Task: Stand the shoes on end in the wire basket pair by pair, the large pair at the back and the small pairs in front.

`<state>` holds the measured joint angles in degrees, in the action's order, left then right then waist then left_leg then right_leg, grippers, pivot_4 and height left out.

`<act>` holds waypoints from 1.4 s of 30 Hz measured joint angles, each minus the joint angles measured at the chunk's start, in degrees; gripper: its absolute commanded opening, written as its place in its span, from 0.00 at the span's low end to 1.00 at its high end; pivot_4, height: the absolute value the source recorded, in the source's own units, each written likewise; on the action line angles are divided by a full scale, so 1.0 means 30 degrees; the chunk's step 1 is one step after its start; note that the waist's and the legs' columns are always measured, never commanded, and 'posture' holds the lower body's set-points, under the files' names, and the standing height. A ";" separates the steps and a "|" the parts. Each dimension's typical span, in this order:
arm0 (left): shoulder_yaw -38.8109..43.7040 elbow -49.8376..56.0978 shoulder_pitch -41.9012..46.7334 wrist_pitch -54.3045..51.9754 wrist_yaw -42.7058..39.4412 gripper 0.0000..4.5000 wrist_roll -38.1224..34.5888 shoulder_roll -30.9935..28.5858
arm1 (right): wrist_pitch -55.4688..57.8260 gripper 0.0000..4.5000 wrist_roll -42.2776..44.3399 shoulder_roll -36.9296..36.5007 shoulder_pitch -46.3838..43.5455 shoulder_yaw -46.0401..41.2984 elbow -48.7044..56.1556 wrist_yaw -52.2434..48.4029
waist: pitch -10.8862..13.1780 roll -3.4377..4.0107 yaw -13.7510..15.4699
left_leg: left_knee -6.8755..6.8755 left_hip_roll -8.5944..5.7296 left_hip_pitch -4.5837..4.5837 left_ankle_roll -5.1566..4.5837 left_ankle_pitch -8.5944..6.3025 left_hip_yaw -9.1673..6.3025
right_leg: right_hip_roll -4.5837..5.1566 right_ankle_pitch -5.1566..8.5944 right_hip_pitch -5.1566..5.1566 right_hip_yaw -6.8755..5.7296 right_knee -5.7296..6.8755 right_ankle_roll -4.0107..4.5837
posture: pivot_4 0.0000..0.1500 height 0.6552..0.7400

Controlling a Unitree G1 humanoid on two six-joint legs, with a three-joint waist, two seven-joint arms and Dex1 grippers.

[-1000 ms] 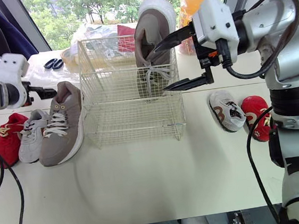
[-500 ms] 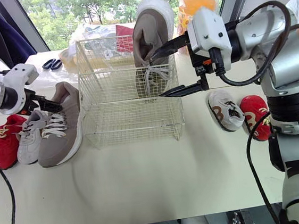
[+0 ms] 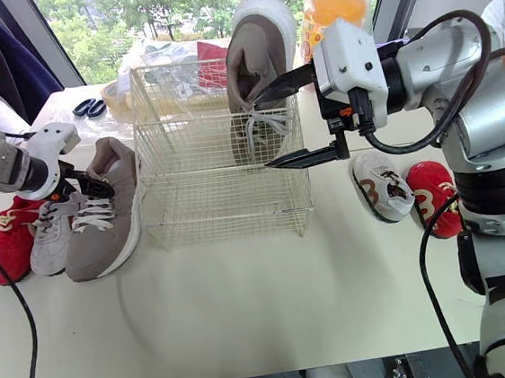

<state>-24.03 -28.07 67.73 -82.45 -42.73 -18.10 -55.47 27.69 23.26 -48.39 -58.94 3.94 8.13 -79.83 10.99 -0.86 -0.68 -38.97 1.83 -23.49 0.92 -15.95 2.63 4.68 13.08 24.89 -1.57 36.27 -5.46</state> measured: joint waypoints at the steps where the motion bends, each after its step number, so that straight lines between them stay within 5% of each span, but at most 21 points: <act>1: 0.0028 -0.0023 -0.0058 0.0121 -0.0046 1.00 0.0109 0.0001 | 0.0083 0.99 0.0051 -0.0070 0.0004 -0.0021 0.0101 0.0074 | 0.0000 0.0000 -0.0017 | 0.0001 0.0000 0.0002 0.0000 0.0000 0.0000 | 0.0000 0.0000 0.0000 0.0001 0.0002 0.0000 | 1.00 1.00; 4: 0.0223 -0.0652 -0.0251 0.0717 -0.0122 1.00 0.0526 0.0357 | 0.0240 0.99 0.0192 -0.0093 0.0035 -0.0037 0.0257 0.0266 | -0.0002 0.0003 0.0002 | -0.0006 -0.0001 0.0017 0.0000 0.0000 0.0002 | 0.0001 0.0000 -0.0006 0.0003 0.0019 0.0001 | 1.00 1.00; 6: 0.0469 -0.1240 -0.0610 0.1208 -0.0201 0.88 0.0792 0.0588 | 0.0266 1.00 0.0223 -0.0101 0.0110 -0.0037 0.0295 0.0396 | -0.0003 0.0003 0.0001 | -0.0017 -0.0001 0.0025 -0.0001 0.0001 0.0003 | 0.0001 0.0000 -0.0011 0.0005 0.0028 0.0001 | 1.00 1.00; 13: 0.1473 -0.2019 -0.0993 0.1471 -0.0206 0.16 0.1314 0.1238 | 0.0339 1.00 0.0244 -0.0135 0.0163 -0.0037 0.0442 0.0677 | -0.0007 0.0008 -0.0036 | -0.0027 0.0001 0.0044 -0.0001 0.0003 0.0005 | -0.0001 0.0000 -0.0015 0.0014 0.0063 0.0001 | 1.00 1.00; 15: 0.1903 -0.2099 -0.1111 0.1419 -0.0125 0.06 0.1418 0.1329 | 0.0405 1.00 0.0247 -0.0134 0.0163 -0.0037 0.0457 0.0726 | -0.0008 0.0008 -0.0020 | -0.0031 0.0001 0.0042 -0.0002 0.0003 0.0006 | 0.0000 0.0000 -0.0016 0.0015 0.0063 0.0001 | 1.00 1.00; 25: 0.6845 -0.2445 -0.1130 0.0962 0.2050 0.06 0.1254 0.2565 | 0.0615 1.00 0.0280 -0.0116 0.0165 -0.0037 0.0465 0.0874 | 0.0028 -0.0054 0.0060 | -0.0055 0.0001 0.0008 0.0001 0.0004 -0.0018 | 0.0002 -0.0002 -0.0011 -0.0003 0.0062 0.0000 | 1.00 1.00; 31: 1.1195 -0.0930 0.2150 0.1940 0.4650 0.06 0.1015 0.2848 | 0.0623 1.00 0.0418 0.0103 0.0164 -0.0034 0.0464 0.1291 | 0.0085 -0.0168 0.0015 | -0.0051 -0.0003 -0.0031 0.0001 0.0002 -0.0022 | 0.0014 -0.0008 -0.0001 -0.0016 0.0015 -0.0008 | 1.00 1.00; 36: 1.1463 -0.0441 0.4191 0.2976 0.4575 0.06 0.0900 0.1929 | 0.0618 1.00 0.0437 0.0227 0.0163 -0.0031 0.0410 0.1663 | 0.0084 -0.0161 -0.0050 | -0.0020 0.0001 -0.0014 -0.0001 -0.0001 -0.0005 | 0.0004 -0.0007 0.0021 -0.0018 0.0032 -0.0008 | 1.00 1.00; 42: 1.3643 -0.2404 0.6391 1.0778 0.6970 0.06 0.1084 0.4314 | 0.0713 1.00 0.0569 0.0190 0.0274 -0.0098 0.0564 0.2399 | 0.0086 -0.0180 0.0332 | -0.0062 0.0001 -0.0028 0.0018 0.0010 -0.0013 | 0.0017 -0.0034 -0.0003 -0.0026 0.0015 -0.0021 | 1.00 1.00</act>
<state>16.90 -35.28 86.90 -50.12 -21.82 -14.85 -42.53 29.83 24.97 -47.82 -58.12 3.65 9.83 -72.63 11.24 -1.40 0.32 -39.16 1.83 -23.57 0.97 -15.92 2.59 4.73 12.97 24.88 -1.65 36.32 -5.52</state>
